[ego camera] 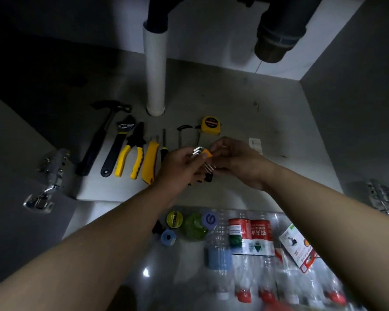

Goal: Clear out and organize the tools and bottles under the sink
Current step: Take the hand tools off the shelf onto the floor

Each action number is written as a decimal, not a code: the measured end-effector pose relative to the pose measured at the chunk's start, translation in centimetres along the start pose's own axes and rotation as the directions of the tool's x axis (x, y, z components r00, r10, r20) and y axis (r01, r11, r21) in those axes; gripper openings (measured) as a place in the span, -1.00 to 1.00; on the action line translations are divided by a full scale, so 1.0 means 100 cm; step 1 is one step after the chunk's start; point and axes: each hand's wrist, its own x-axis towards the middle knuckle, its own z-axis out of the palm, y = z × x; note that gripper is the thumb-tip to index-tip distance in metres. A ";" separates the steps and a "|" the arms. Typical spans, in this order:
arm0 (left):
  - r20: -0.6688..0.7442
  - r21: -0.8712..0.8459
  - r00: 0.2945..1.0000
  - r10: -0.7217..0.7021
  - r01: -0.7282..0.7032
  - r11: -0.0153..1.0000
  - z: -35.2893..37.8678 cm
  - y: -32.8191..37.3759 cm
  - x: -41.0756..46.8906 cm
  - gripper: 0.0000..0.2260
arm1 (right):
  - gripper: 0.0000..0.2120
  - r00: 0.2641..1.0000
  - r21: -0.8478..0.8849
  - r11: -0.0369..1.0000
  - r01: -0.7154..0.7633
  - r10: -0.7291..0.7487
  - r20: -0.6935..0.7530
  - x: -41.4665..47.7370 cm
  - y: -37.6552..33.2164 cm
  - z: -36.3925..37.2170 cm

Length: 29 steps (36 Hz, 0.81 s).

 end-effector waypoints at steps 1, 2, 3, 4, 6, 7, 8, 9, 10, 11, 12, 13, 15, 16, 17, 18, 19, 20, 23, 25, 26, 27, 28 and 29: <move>-0.041 -0.035 0.999 0.010 -0.012 0.999 -0.004 -0.002 0.002 -0.78 | -0.80 1.000 0.030 1.000 -0.009 0.008 0.012 0.003 -0.002 0.003; -0.083 -0.057 0.996 0.023 -0.027 0.998 -0.008 -0.003 0.004 -0.81 | -0.81 1.000 0.068 0.997 -0.025 0.024 0.017 0.006 -0.005 0.004; -0.119 -0.071 0.992 0.030 -0.039 0.997 -0.013 -0.005 0.006 -0.84 | -0.85 0.999 0.102 0.994 -0.046 0.045 0.004 0.010 -0.006 0.005; -0.147 -0.082 0.989 0.030 -0.042 0.996 -0.018 -0.007 0.009 -0.86 | -0.88 0.998 0.113 0.992 -0.059 0.062 -0.031 0.014 -0.006 0.007; -0.191 -0.110 0.982 0.017 -0.038 0.993 -0.027 -0.011 0.013 -0.88 | -0.90 0.980 -0.069 0.997 -0.040 0.025 -0.195 0.025 -0.004 0.007; -0.211 -0.130 0.977 0.007 -0.035 0.991 -0.032 -0.014 0.015 -0.87 | -0.90 0.960 -0.263 0.964 -0.032 -0.043 -0.275 0.032 -0.003 0.006; -0.229 -0.153 0.973 -0.006 -0.030 0.988 -0.036 -0.016 0.016 -0.84 | -0.87 0.946 -0.445 0.895 -0.042 -0.109 -0.307 0.039 -0.002 0.006; -0.241 -0.176 0.970 -0.022 -0.022 0.984 -0.039 -0.018 0.017 -0.80 | -0.80 0.939 -0.570 0.819 -0.061 -0.147 -0.310 0.047 -0.002 0.005; -0.246 -0.196 0.969 -0.037 -0.013 0.980 -0.042 -0.020 0.017 -0.77 | -0.70 0.938 -0.625 0.776 -0.081 -0.153 -0.311 0.054 -0.002 0.003; -0.244 -0.210 0.969 -0.047 -0.005 0.978 -0.045 -0.022 0.018 -0.77 | -0.61 0.936 -0.653 0.751 -0.096 -0.154 -0.315 0.061 -0.002 0.001; -0.240 -0.216 0.969 -0.053 0.000 0.976 -0.047 -0.023 0.018 -0.78 | -0.55 0.933 -0.685 0.722 -0.098 -0.171 -0.315 0.068 -0.003 -0.001; -0.237 -0.220 0.970 -0.056 0.002 0.975 -0.049 -0.025 0.018 -0.79 | -0.50 0.934 -0.718 0.690 -0.096 -0.186 -0.305 0.075 -0.005 -0.002; -0.235 -0.235 0.970 -0.056 -0.001 0.972 -0.053 -0.027 0.019 -0.82 | -0.42 0.951 -0.785 0.612 -0.094 -0.179 -0.253 0.090 -0.008 -0.004; -0.233 -0.246 0.971 -0.055 -0.004 0.969 -0.054 -0.027 0.019 -0.83 | -0.37 0.965 -0.829 0.551 -0.096 -0.154 -0.214 0.097 -0.010 -0.005; -0.228 -0.256 0.972 -0.054 -0.007 0.967 -0.055 -0.028 0.020 -0.85 | -0.32 0.977 -0.874 0.477 -0.092 -0.127 -0.172 0.102 -0.013 -0.005; -0.220 -0.262 0.974 -0.050 -0.009 0.965 -0.055 -0.028 0.019 -0.87 | -0.29 0.987 -0.912 0.403 -0.071 -0.106 -0.124 0.106 -0.015 -0.005; -0.211 -0.267 0.976 -0.047 -0.011 0.964 -0.056 -0.029 0.019 -0.89 | -0.29 0.991 -0.932 0.360 -0.040 -0.102 -0.082 0.109 -0.016 -0.005; -0.202 -0.272 0.978 -0.045 -0.012 0.962 -0.057 -0.029 0.018 -0.91 | -0.33 0.993 -0.936 0.350 -0.028 -0.101 -0.067 0.110 -0.016 -0.005; -0.186 -0.278 0.981 -0.046 -0.008 0.961 -0.057 -0.029 0.017 -0.90 | -0.43 0.983 -0.978 0.200 -0.060 -0.160 -0.093 0.104 -0.009 -0.009; -0.184 -0.283 0.982 -0.037 -0.017 0.959 -0.056 -0.028 0.015 -0.89 | -0.54 0.965 -0.986 0.123 -0.116 -0.221 -0.141 0.098 -0.001 -0.015; -0.177 -0.286 0.984 -0.033 -0.020 0.958 -0.055 -0.028 0.015 -0.88 | -0.58 0.955 -0.979 0.139 -0.149 -0.237 -0.179 0.094 0.002 -0.018; -0.166 -0.286 0.986 -0.031 -0.018 0.958 -0.053 -0.027 0.014 -0.88 | -0.61 0.945 -0.967 0.179 -0.182 -0.241 -0.223 0.090 0.006 -0.022; -0.155 -0.283 0.987 -0.030 -0.015 0.959 -0.051 -0.027 0.012 -0.87 | -0.62 0.935 -0.952 0.218 -0.215 -0.235 -0.265 0.086 0.009 -0.027; -0.147 -0.281 0.989 -0.029 -0.014 0.960 -0.048 -0.026 0.011 -0.87 | -0.63 0.923 -0.934 0.257 -0.246 -0.231 -0.307 0.082 0.013 -0.031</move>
